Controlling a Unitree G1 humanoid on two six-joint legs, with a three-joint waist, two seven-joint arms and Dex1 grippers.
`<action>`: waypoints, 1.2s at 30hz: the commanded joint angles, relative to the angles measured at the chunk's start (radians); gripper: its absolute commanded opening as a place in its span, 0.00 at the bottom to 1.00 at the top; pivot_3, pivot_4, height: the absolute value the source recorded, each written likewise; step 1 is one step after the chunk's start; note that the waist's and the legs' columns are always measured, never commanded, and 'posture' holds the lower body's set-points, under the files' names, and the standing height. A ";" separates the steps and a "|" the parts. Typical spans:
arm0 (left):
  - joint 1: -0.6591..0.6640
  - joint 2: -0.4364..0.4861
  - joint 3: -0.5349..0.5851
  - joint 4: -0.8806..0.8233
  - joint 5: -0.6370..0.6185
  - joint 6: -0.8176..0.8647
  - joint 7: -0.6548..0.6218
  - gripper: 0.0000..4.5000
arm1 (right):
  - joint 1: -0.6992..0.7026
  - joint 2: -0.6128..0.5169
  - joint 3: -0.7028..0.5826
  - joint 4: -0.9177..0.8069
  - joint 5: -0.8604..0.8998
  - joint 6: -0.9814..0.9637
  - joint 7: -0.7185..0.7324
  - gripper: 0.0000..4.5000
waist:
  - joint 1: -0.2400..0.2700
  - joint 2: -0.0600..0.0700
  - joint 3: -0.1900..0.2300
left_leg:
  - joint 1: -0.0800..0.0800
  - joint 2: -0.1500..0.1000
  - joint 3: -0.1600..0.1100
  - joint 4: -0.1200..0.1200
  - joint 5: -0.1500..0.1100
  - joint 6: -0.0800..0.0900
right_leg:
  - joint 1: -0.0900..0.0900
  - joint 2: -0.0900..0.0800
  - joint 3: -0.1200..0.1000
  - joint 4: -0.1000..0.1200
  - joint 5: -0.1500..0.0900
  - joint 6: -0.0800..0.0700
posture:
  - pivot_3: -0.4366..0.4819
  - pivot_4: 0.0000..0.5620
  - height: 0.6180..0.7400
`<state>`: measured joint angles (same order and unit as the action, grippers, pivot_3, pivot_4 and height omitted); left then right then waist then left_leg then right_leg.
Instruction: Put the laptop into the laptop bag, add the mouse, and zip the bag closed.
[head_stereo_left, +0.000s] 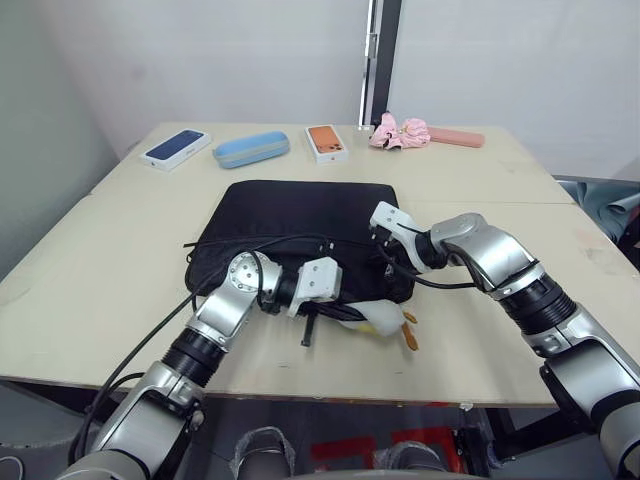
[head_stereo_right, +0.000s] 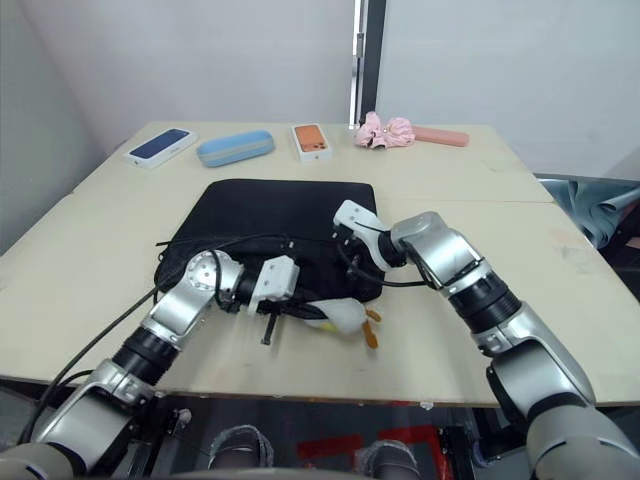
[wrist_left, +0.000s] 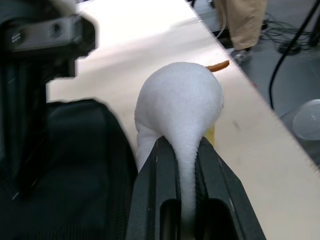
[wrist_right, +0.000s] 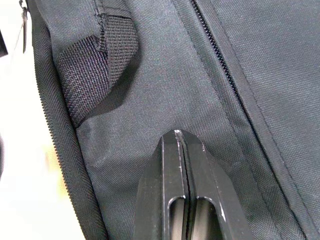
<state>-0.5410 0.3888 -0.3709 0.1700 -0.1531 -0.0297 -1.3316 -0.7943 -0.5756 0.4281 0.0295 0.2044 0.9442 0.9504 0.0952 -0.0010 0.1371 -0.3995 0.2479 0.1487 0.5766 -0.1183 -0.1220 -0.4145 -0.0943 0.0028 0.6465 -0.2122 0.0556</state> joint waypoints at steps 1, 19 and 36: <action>-0.023 0.011 0.000 -0.021 -0.002 0.077 0.011 0.18 | 0.026 0.001 0.023 0.009 -0.012 0.025 0.002 0.00 | 0.000 0.000 0.000 | 0.000 0.000 0.000 0.000 0.000 0.000 | 0.000 0.000 0.000 0.000 0.000 0.000 | 0.48 0.27 1.00; 0.017 0.264 0.164 -0.191 -0.110 0.229 -0.020 0.71 | 0.025 -0.007 -0.001 -0.006 -0.006 0.020 0.009 0.00 | -0.001 0.001 0.000 | 0.000 0.000 0.000 -0.002 0.000 0.000 | -0.001 0.000 0.000 -0.001 0.000 0.000 | 0.48 0.27 1.00; -0.159 0.351 0.330 -0.018 -0.357 0.467 -0.160 0.71 | 0.278 -0.176 -0.853 -0.656 0.738 0.351 0.042 0.00 | 0.024 0.002 0.004 | -0.006 0.000 0.002 -0.008 0.000 0.000 | -0.007 0.001 0.000 -0.008 0.000 0.000 | 0.48 0.27 1.00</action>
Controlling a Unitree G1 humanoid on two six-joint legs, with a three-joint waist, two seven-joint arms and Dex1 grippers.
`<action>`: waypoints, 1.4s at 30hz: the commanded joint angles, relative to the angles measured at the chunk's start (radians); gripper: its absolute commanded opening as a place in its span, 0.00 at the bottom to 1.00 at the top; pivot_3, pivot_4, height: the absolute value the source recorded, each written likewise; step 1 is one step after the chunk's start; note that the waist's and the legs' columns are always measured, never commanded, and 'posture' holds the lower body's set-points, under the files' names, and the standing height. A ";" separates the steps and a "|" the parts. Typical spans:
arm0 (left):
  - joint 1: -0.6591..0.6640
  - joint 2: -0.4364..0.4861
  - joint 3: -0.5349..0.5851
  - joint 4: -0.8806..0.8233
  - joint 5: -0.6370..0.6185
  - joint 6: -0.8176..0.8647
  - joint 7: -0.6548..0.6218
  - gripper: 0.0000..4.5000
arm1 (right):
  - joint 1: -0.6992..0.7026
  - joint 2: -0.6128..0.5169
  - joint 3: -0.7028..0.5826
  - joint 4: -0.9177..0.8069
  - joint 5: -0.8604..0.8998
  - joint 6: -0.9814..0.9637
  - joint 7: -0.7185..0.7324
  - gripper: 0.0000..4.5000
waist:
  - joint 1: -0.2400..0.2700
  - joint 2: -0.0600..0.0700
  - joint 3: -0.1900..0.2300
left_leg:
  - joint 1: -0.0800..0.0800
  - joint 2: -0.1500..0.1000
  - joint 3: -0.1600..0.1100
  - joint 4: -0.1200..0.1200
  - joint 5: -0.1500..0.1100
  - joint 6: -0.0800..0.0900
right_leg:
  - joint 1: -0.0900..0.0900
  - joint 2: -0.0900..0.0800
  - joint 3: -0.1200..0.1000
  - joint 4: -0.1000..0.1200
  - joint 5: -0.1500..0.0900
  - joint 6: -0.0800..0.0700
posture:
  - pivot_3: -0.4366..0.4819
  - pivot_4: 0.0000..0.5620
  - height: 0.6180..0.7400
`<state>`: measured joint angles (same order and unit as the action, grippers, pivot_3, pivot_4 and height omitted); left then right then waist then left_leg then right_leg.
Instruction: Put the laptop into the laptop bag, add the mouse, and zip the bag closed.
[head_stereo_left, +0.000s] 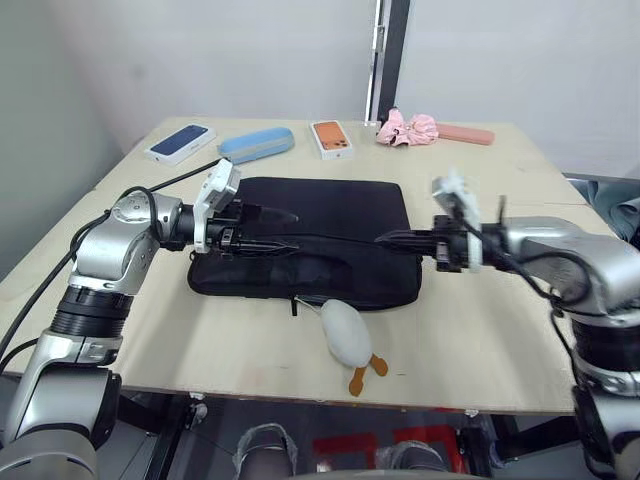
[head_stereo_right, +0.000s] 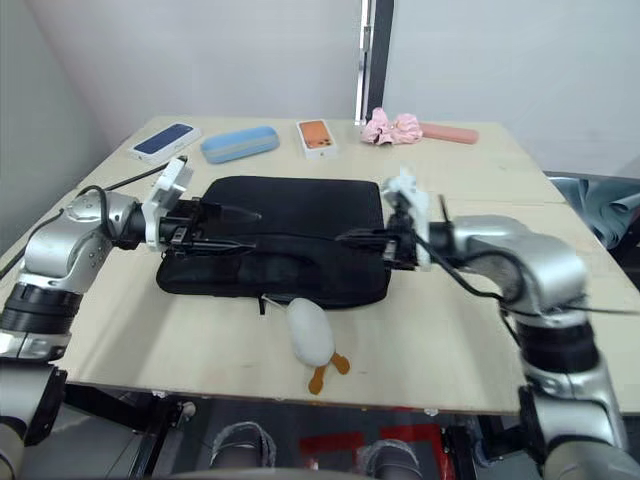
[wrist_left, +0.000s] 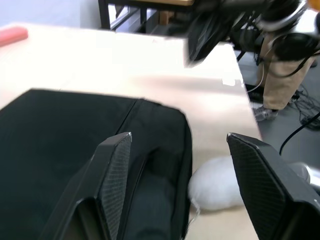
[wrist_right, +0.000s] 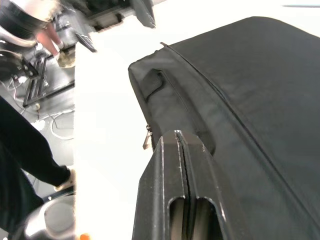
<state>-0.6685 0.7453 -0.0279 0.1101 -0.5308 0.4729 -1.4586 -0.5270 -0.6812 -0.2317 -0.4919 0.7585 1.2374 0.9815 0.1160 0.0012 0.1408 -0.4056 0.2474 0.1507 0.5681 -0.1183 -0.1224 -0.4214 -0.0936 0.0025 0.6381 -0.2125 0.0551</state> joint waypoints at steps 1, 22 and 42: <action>-0.042 -0.021 -0.018 0.073 0.027 -0.054 -0.037 0.66 | 0.020 -0.104 -0.266 -0.163 0.256 0.074 0.002 0.00 | 0.005 0.000 0.000 | 0.000 0.000 0.000 -0.001 0.000 0.000 | 0.000 0.000 0.000 -0.001 0.000 0.000 | 0.48 0.27 1.00; -0.342 -0.331 -0.151 0.889 0.376 -0.592 -0.070 0.00 | 0.268 -0.556 -0.295 -0.232 0.808 -0.078 -0.473 0.41 | 0.042 0.000 0.000 | -0.001 -0.001 -0.002 -0.001 0.000 0.002 | 0.005 -0.001 -0.002 -0.008 0.001 0.001 | 0.48 0.27 1.00; -0.298 -0.324 -0.124 0.922 0.436 -0.683 -0.034 0.00 | -0.086 -0.079 0.481 0.093 0.447 0.104 -0.677 0.99 | 0.031 0.000 0.000 | 0.002 -0.001 -0.005 0.000 0.001 0.000 | 0.009 -0.002 -0.004 -0.006 0.002 0.003 | 0.48 0.27 1.00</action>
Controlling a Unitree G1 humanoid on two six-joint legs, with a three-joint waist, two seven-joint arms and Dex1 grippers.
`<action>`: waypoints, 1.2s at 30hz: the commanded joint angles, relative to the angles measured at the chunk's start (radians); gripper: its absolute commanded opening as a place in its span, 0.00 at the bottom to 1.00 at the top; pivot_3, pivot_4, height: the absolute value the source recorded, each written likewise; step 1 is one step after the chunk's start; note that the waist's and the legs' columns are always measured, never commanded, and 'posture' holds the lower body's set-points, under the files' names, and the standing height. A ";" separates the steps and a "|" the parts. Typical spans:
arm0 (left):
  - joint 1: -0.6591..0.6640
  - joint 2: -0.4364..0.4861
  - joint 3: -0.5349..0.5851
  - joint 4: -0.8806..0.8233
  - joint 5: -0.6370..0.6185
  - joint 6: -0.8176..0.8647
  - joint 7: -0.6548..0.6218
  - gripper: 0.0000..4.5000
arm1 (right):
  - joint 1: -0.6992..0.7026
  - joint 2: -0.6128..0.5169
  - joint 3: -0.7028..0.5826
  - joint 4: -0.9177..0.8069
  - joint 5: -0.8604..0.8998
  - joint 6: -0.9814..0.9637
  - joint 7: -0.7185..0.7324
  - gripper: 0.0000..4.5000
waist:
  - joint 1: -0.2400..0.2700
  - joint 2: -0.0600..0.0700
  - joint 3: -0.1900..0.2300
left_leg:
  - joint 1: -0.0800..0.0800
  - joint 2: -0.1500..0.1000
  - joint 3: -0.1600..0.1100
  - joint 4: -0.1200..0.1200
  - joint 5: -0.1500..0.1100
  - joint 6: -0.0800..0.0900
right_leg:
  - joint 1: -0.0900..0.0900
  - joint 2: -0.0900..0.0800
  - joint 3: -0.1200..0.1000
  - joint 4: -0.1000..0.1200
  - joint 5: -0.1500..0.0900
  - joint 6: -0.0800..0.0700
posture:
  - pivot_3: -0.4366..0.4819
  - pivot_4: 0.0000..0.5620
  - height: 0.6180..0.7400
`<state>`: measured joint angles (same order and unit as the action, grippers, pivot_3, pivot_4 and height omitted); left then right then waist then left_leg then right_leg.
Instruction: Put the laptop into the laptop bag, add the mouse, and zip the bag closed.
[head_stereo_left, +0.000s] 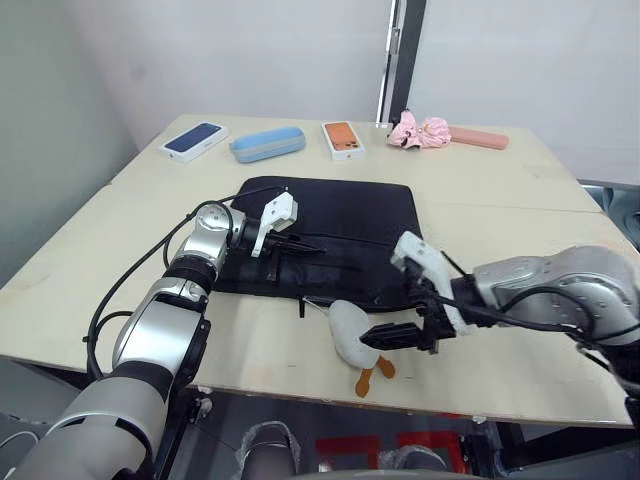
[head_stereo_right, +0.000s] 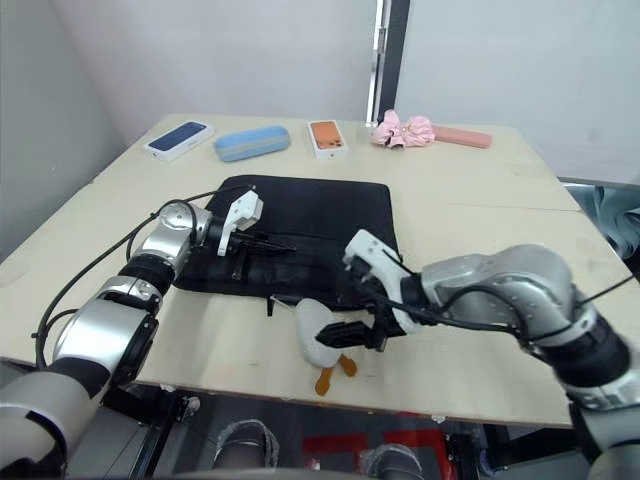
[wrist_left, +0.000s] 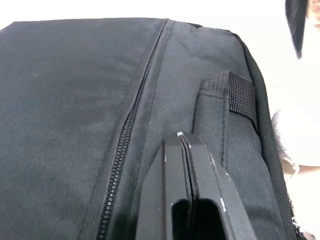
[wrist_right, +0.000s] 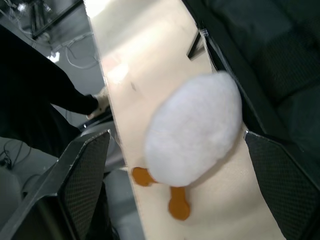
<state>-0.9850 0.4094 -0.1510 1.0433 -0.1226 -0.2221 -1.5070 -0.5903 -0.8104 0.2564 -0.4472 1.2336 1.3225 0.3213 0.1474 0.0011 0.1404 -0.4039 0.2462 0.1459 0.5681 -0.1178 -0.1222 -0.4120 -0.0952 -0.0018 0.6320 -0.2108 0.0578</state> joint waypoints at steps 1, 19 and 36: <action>0.019 0.011 0.000 -0.017 0.029 0.013 0.016 0.00 | -0.024 0.068 -0.008 0.048 -0.035 0.027 -0.011 0.99 | 0.000 0.000 0.000 | 0.000 0.000 0.000 0.000 0.000 0.000 | 0.000 0.000 0.000 0.001 0.000 0.000 | 0.48 0.27 1.00; 0.027 0.007 -0.010 -0.093 0.043 0.044 0.008 0.00 | -0.038 0.218 0.049 0.120 -0.257 0.103 0.110 0.57 | 0.001 0.000 0.000 | -0.001 0.000 -0.001 -0.001 0.003 -0.006 | 0.000 0.000 0.000 -0.001 0.000 0.001 | 0.48 0.27 1.00; 0.023 -0.004 -0.024 0.039 0.100 -0.075 0.042 0.00 | 0.219 -0.017 -0.241 -0.220 -0.160 0.144 0.223 0.01 | 0.015 0.000 -0.001 | 0.004 0.000 -0.001 -0.002 0.003 -0.006 | 0.005 0.000 0.001 -0.004 0.001 0.002 | 0.48 0.27 1.00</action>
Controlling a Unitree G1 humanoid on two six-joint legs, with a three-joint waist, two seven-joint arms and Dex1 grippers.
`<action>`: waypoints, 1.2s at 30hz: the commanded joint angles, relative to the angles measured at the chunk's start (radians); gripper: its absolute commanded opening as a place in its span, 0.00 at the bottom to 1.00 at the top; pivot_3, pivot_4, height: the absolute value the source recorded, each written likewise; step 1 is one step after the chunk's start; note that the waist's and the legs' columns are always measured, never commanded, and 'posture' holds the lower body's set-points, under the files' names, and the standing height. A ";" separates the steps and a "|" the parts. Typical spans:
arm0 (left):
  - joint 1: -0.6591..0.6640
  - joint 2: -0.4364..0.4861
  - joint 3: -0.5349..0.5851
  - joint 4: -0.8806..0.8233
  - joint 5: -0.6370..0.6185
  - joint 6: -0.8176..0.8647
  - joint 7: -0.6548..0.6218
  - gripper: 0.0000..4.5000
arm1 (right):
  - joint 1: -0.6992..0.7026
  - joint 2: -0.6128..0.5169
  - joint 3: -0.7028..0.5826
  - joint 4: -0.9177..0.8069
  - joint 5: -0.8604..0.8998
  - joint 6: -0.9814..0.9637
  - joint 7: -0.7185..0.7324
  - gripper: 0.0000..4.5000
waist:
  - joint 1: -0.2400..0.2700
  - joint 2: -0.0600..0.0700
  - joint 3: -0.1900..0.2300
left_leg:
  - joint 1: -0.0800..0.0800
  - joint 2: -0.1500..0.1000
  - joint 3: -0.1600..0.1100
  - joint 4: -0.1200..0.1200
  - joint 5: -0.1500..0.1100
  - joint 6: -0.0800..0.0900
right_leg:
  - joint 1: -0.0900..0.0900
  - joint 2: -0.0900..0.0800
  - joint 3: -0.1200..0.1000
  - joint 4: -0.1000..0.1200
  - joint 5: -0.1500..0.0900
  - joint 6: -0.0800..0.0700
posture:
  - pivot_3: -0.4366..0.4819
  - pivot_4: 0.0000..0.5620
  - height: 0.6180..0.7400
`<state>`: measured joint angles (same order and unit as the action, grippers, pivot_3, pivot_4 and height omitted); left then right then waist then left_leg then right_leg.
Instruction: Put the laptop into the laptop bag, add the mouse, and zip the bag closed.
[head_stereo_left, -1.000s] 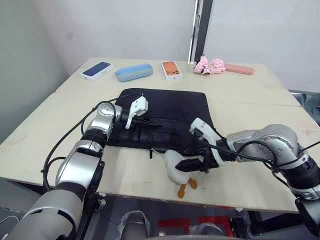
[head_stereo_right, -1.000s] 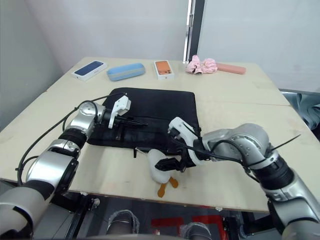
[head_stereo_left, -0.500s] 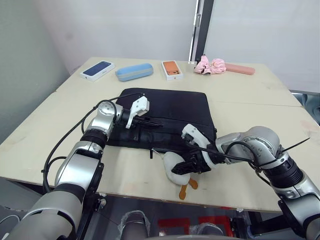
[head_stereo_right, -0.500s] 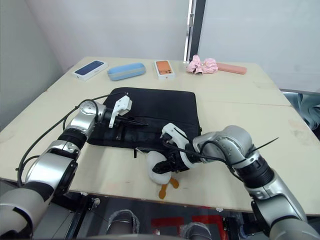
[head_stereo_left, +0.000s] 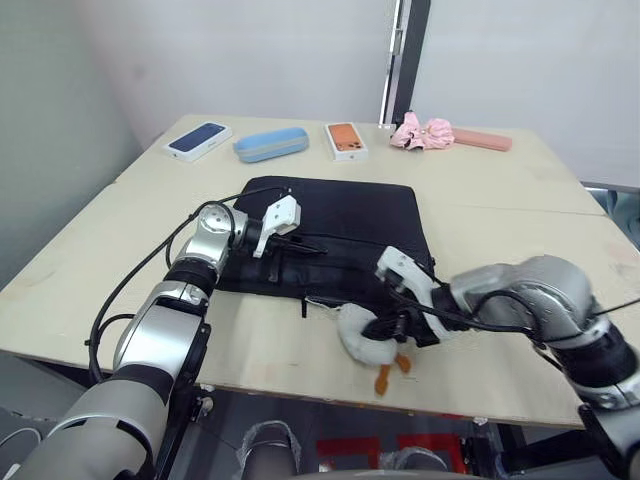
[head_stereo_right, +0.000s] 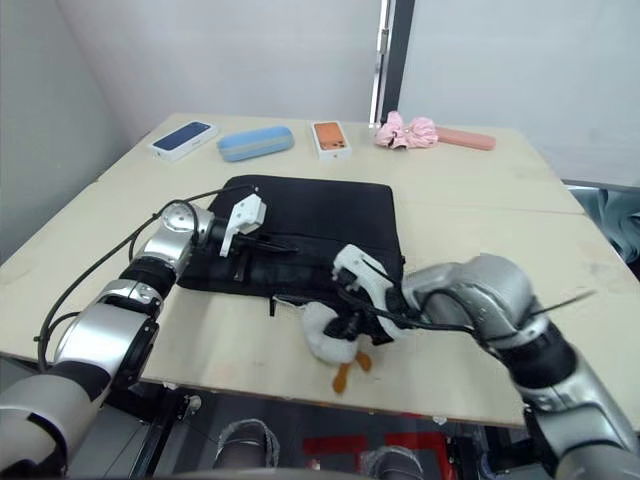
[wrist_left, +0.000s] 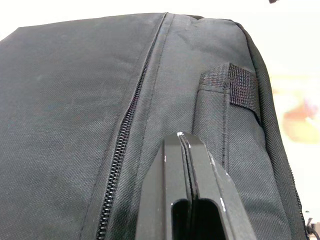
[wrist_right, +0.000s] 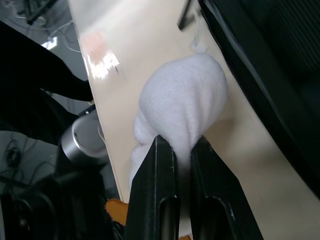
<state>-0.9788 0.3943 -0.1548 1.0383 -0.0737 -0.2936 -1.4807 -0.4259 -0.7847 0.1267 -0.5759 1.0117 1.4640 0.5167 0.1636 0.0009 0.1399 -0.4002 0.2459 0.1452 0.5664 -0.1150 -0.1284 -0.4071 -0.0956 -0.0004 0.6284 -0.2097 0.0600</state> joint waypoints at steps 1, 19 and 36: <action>0.017 0.011 -0.022 0.046 0.052 -0.008 0.012 0.00 | 0.088 -0.069 -0.153 -0.109 0.076 -0.001 0.036 0.01 | -0.002 0.000 0.000 | 0.001 0.000 0.000 0.000 0.000 0.000 | 0.001 0.000 0.000 0.000 0.000 0.000 | 0.48 0.27 1.00; -0.007 -0.019 -0.023 0.083 0.060 -0.044 0.031 0.00 | 0.632 -0.459 -0.582 -0.038 -0.163 -0.279 0.333 0.01 | 0.008 0.001 -0.002 | 0.002 -0.002 0.002 0.000 -0.003 0.008 | 0.004 -0.005 0.000 -0.003 0.000 0.001 | 0.48 0.27 1.00; 0.008 -0.008 -0.020 0.083 0.060 -0.032 0.015 0.00 | 0.563 -0.499 -0.476 0.292 -0.517 -0.570 0.397 0.01 | 0.002 0.002 -0.002 | 0.001 -0.005 0.003 0.000 -0.003 0.012 | 0.003 -0.007 -0.001 -0.004 0.000 0.001 | 0.48 0.27 1.00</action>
<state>-0.9966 0.3731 -0.1549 1.0891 -0.0618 -0.3313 -1.4704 0.1695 -1.2815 -0.3629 -0.3133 0.5384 0.9048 0.9467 0.1653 0.0026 0.1377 -0.3989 0.2405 0.1487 0.5660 -0.1182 -0.1161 -0.4039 -0.1030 -0.0013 0.6243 -0.2094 0.0608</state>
